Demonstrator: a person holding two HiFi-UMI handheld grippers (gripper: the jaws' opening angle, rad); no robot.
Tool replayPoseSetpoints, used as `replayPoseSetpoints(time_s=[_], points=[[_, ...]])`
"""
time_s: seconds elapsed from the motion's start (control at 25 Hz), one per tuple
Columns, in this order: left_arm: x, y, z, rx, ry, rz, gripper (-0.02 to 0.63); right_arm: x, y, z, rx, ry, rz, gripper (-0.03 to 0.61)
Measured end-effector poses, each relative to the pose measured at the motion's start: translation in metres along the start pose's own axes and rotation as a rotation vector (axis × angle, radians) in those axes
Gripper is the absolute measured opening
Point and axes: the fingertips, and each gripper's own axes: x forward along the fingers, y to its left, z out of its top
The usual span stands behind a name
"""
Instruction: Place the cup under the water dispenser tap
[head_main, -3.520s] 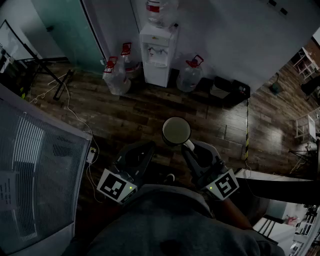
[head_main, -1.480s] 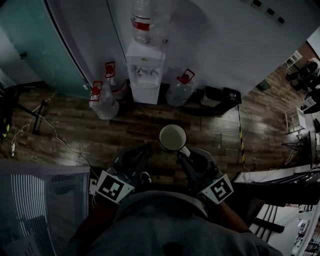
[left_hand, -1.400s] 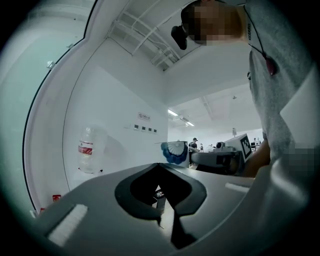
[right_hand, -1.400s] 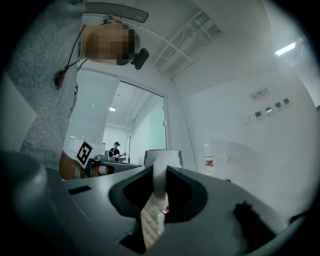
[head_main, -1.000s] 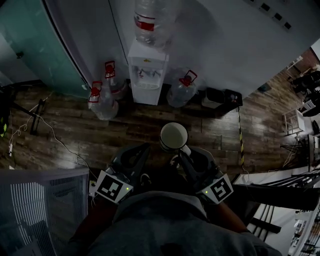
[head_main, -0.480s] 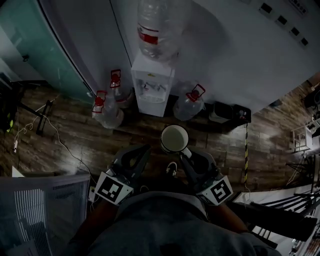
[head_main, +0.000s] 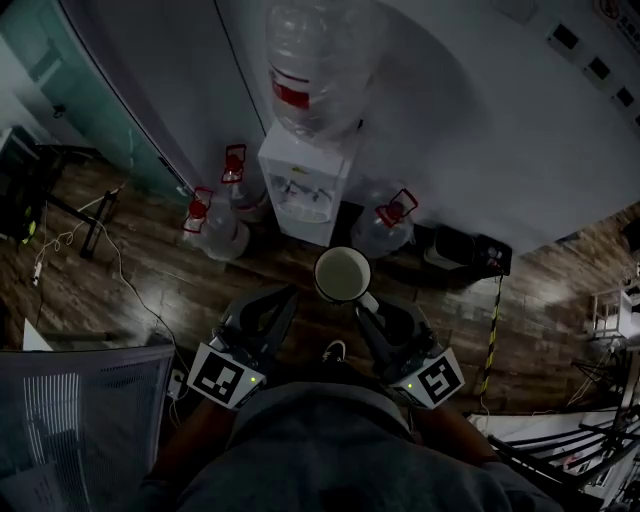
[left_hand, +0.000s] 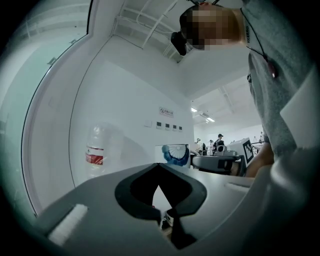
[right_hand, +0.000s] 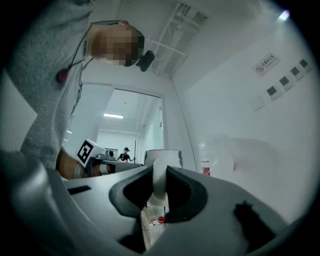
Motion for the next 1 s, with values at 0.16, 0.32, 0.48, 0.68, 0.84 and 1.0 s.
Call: replayPoseSetpoints(time_s=[0.16,0.32,0.48,0.68,0.84,1.0], points=[[0.016,0.007,-0.012,-0.025,0.045,0.042,0.008,0.005,-0.026,-0.008,0.004,0.006,0.018,0.063],[0.032,0.022,-0.021,-0.030,0.057,0.053,0.008,0.018,-0.049,-0.019,0.019,0.025,0.015,0.063],[0.047,0.044,-0.036,-0.075,0.100,0.041,0.008,0.037,-0.069,-0.037,0.034,0.047,-0.013,0.063],[0.064,0.090,-0.061,-0.108,0.123,-0.001,0.006,0.071,-0.093,-0.068,0.054,0.068,-0.068,0.063],[0.082,0.134,-0.084,-0.131,0.149,-0.061,0.008,0.103,-0.112,-0.095,0.070,0.096,-0.146,0.063],[0.103,0.173,-0.110,-0.130,0.173,-0.132,0.008,0.132,-0.130,-0.125,0.081,0.108,-0.229,0.063]])
